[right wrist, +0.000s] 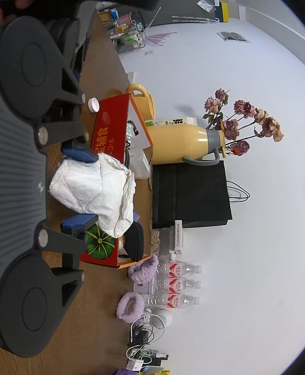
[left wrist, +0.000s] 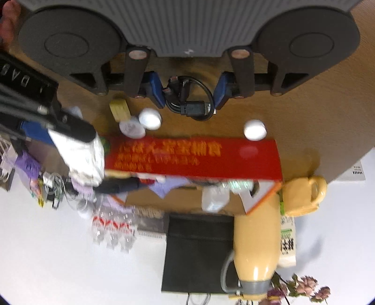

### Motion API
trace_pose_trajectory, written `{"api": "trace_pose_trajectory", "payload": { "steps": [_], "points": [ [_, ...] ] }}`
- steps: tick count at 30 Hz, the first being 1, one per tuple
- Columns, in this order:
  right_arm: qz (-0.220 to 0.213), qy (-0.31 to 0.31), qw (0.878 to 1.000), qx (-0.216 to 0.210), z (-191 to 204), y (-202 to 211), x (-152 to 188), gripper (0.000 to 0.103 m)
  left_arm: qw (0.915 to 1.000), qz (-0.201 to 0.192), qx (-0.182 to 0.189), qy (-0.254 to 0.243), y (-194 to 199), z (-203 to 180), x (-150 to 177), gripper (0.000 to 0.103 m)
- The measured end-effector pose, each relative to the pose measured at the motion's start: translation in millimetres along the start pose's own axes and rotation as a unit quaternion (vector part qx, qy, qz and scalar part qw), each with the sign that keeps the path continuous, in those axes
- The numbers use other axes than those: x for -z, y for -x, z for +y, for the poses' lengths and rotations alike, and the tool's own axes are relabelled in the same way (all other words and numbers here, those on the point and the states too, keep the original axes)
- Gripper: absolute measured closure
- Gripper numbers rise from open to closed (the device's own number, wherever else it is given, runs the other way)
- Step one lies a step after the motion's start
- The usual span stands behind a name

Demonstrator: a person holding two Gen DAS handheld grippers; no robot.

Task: Organize objects
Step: 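Drop the white cloth into the box with the right gripper while the left drops the cable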

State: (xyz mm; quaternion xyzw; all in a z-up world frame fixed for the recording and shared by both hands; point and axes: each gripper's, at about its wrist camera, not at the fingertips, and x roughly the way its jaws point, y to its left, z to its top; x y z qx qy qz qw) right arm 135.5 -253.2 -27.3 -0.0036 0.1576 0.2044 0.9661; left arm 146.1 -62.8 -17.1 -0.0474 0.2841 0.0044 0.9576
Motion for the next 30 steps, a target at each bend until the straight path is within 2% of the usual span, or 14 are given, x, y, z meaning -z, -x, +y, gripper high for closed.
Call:
{"api": "trace_pose_trajectory", "payload": {
  "steps": [7,14,22,30],
  "points": [
    [-0.005,0.018,1.0,-0.011,5,-18,-26,0.056,0.9977,-0.067,0.0,0.007,10,20,-52,0.057],
    [-0.017,0.063,0.998,-0.008,17,-55,-61,0.056,0.9949,-0.101,0.002,0.008,-9,25,-99,0.057],
    [-0.002,0.059,0.998,0.008,15,-115,-85,0.056,0.994,-0.109,0.006,0.011,-48,30,-131,0.057],
    [0.031,0.037,0.999,0.014,-8,-149,-74,0.056,0.9961,-0.087,0.006,0.004,-83,39,-138,0.057]
  ]
}}
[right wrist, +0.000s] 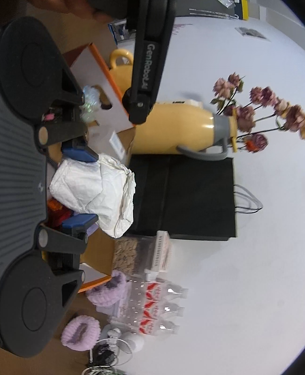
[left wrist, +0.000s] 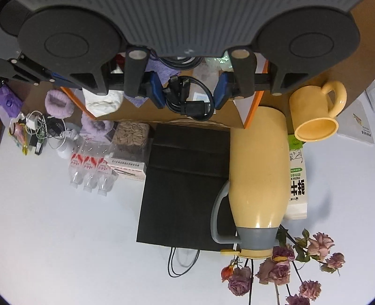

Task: Organize objects
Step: 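Drop the white cloth into the box with the right gripper while the left drops the cable, then move both grippers back toward the yellow soap bar and white caps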

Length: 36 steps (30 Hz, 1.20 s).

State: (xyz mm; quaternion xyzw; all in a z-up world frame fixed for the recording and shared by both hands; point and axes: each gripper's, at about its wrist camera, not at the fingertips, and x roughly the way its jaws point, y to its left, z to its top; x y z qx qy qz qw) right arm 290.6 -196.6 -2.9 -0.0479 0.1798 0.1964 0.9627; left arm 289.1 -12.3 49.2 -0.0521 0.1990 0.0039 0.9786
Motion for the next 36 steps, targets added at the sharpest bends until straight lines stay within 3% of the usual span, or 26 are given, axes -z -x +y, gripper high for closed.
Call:
{"api": "trace_pose_trajectory", "payload": {
  "steps": [2,5,7,8,9,10,12,36],
  "points": [
    [0.007,-0.002,1.0,0.0,-3,-4,1,0.055,1.0,0.002,0.004,-0.008,-3,0,2,0.057],
    [0.017,0.001,1.0,-0.002,-5,-6,4,0.04,0.9999,0.005,0.006,-0.014,-6,-1,5,0.052],
    [0.016,0.001,1.0,0.0,-4,-5,6,0.029,0.9999,0.003,0.008,-0.014,-6,-1,7,0.029],
    [0.018,0.003,1.0,0.002,-3,-5,7,0.025,0.9999,-0.003,0.008,-0.008,-5,0,8,0.002],
    [0.017,0.004,1.0,0.002,-3,-4,7,0.015,0.9999,-0.015,0.005,-0.003,-3,2,9,0.0],
    [0.015,0.005,1.0,-0.003,-2,-2,7,0.006,0.9997,-0.026,0.002,0.003,-1,2,9,0.0],
    [0.009,0.008,1.0,0.001,0,2,7,0.0,0.9996,-0.026,-0.004,0.006,0,2,9,0.0],
    [-0.016,0.034,0.999,0.036,13,44,12,0.0,0.9989,-0.047,-0.004,0.004,48,5,19,0.0]
  ]
}}
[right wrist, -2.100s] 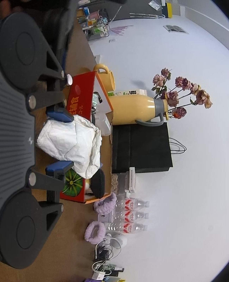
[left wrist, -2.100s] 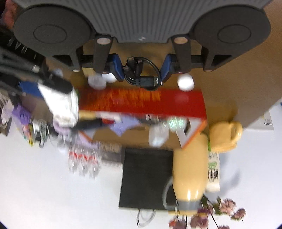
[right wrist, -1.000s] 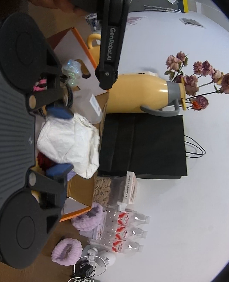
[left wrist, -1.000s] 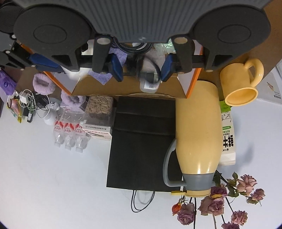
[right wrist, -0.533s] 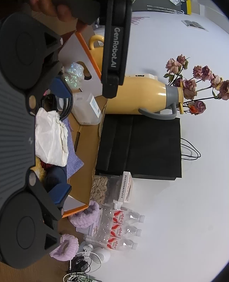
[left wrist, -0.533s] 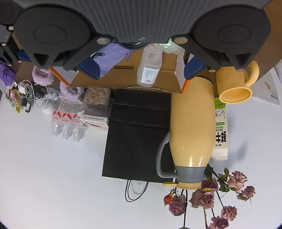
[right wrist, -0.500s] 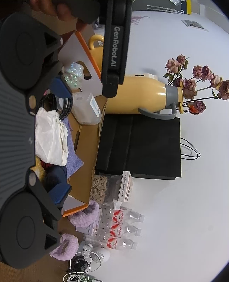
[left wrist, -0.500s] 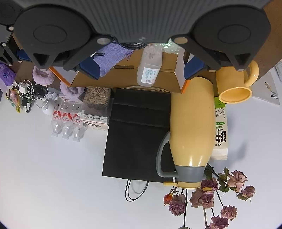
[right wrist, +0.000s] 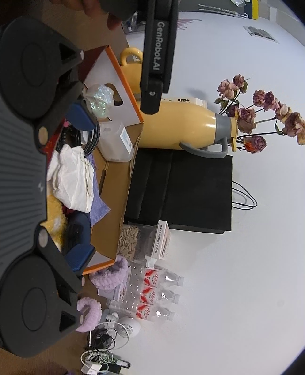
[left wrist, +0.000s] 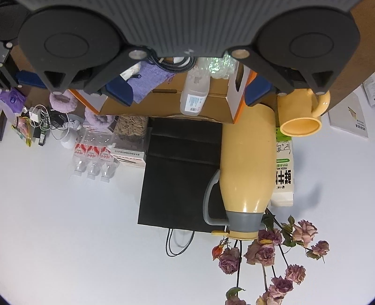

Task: Organize objects
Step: 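Move both grippers back toward the yellow soap bar and white caps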

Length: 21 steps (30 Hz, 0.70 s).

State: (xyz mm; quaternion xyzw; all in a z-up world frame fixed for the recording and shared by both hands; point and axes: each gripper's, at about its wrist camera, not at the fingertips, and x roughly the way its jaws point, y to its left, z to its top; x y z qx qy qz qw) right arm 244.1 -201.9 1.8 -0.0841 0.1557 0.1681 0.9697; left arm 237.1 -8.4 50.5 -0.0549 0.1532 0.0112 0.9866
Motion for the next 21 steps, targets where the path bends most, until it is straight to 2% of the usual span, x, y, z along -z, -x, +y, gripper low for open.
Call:
{"api": "trace_pose_trajectory", "payload": {
  "steps": [10,21],
  "points": [
    [-0.012,-0.005,1.0,0.013,1,38,12,0.0,0.9999,0.008,0.002,-0.006,35,8,14,0.0],
    [0.023,-0.001,1.0,0.02,-3,69,42,0.0,0.9986,0.043,0.002,-0.032,55,21,41,0.0]
  ]
}}
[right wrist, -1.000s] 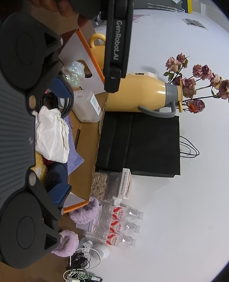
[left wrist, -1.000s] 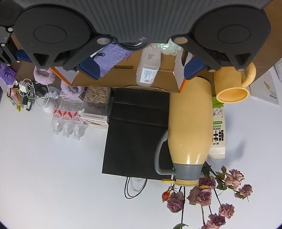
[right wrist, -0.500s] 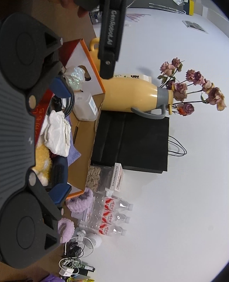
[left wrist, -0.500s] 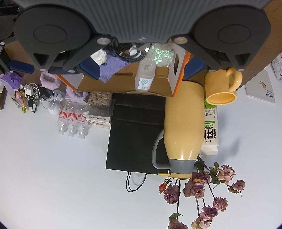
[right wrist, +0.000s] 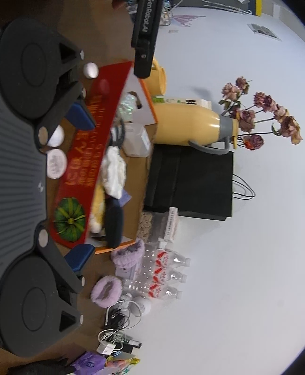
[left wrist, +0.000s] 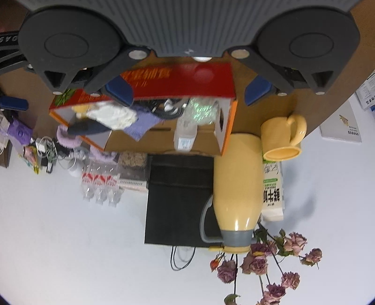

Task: Organize objects
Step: 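Move both grippers back toward the yellow soap bar and white caps, then grasp the yellow soap bar with the right gripper and lift it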

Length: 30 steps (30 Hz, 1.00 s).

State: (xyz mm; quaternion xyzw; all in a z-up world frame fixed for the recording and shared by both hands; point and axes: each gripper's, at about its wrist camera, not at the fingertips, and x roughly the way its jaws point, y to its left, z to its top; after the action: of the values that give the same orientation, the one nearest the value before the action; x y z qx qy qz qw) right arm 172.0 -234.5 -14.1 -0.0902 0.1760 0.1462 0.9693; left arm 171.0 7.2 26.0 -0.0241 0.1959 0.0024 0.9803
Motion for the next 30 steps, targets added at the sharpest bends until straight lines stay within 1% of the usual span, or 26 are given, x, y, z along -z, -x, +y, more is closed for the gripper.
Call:
{"api": "trace_pose_trajectory", "payload": {
  "steps": [8,15,17,19,20,21,22,24,26,27,28,29,30],
  "points": [
    [0.055,0.007,0.998,0.003,-4,0,24,0.0,0.9995,0.028,-0.013,0.005,-2,16,16,0.0],
    [0.095,0.006,0.995,-0.013,6,-14,32,0.0,0.9984,0.053,-0.014,0.011,-10,23,26,0.0],
    [0.102,0.006,0.995,-0.017,10,-19,32,0.002,0.998,0.061,-0.012,0.012,-12,24,28,0.0],
    [0.114,0.001,0.993,-0.024,12,-26,32,0.009,0.9976,0.067,-0.011,0.014,-14,25,31,0.0],
    [0.12,-0.002,0.992,-0.029,13,-30,31,0.011,0.9974,0.069,-0.011,0.015,-15,26,32,0.0],
    [0.128,-0.007,0.991,-0.035,13,-34,31,0.02,0.9972,0.072,-0.01,0.017,-16,27,33,0.0],
    [0.133,-0.014,0.99,-0.039,13,-38,31,0.033,0.997,0.075,-0.009,0.019,-17,28,34,0.0],
    [0.135,-0.035,0.989,-0.05,10,-42,29,0.04,0.9965,0.081,-0.009,0.021,-19,29,35,0.0],
    [0.136,-0.046,0.988,-0.053,9,-45,29,0.044,0.9961,0.085,-0.008,0.023,-20,30,35,0.0],
    [0.135,-0.051,0.988,-0.053,8,-46,28,0.053,0.9961,0.084,-0.008,0.024,-19,30,35,0.0],
    [0.133,-0.054,0.988,-0.052,8,-47,27,0.063,0.9962,0.083,-0.007,0.025,-20,31,35,0.0],
    [0.132,-0.055,0.988,-0.053,7,-48,27,0.066,0.9962,0.082,-0.007,0.025,-19,31,35,0.0],
    [0.132,-0.054,0.988,-0.055,8,-48,27,0.072,0.9963,0.082,-0.007,0.025,-19,31,36,0.0]
  ]
}}
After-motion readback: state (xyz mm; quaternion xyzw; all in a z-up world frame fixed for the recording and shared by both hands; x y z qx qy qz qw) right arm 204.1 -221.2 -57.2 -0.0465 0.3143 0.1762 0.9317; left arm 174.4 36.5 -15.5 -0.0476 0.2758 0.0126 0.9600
